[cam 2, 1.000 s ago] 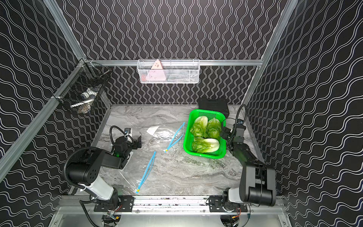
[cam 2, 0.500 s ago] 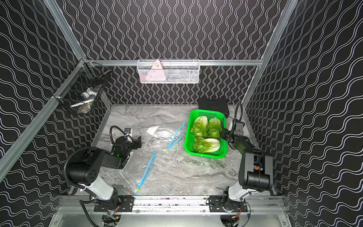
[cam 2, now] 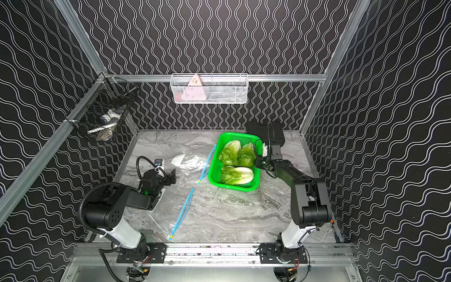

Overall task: Open the zip-top bag and take out the chinese cabbages
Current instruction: Move the basket to the center of the board, then reset both arms

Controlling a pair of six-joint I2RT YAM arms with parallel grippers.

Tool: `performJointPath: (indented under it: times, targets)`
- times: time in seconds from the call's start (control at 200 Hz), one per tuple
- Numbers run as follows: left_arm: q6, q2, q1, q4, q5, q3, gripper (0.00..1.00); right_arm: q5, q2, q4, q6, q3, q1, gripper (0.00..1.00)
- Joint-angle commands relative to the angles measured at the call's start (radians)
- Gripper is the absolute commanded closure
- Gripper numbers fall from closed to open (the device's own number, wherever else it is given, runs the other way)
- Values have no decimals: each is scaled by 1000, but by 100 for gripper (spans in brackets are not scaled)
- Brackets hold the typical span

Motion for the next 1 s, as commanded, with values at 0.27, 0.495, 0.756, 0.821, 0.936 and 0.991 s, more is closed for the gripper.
performJointPath:
  times: [0.27, 0.495, 0.756, 0.821, 0.936, 0.991]
  targets:
    - [7, 2, 1, 20, -5, 8, 1, 152, -290, 282, 47, -320, -227, 0]
    - [8, 3, 1, 20, -5, 7, 1, 243, -278, 761, -2, -589, -234, 0]
    - [7, 2, 1, 20, -5, 8, 1, 180, -108, 1050, -58, -653, -232, 0]
    - [7, 2, 1, 20, -5, 8, 1, 142, -95, 1032, -75, -639, -231, 0]
    - [8, 3, 1, 21, -5, 8, 1, 101, -54, 1038, -100, -621, -223, 0]
    - [7, 2, 1, 20, -5, 8, 1, 101, -13, 1089, -107, -629, -216, 0]
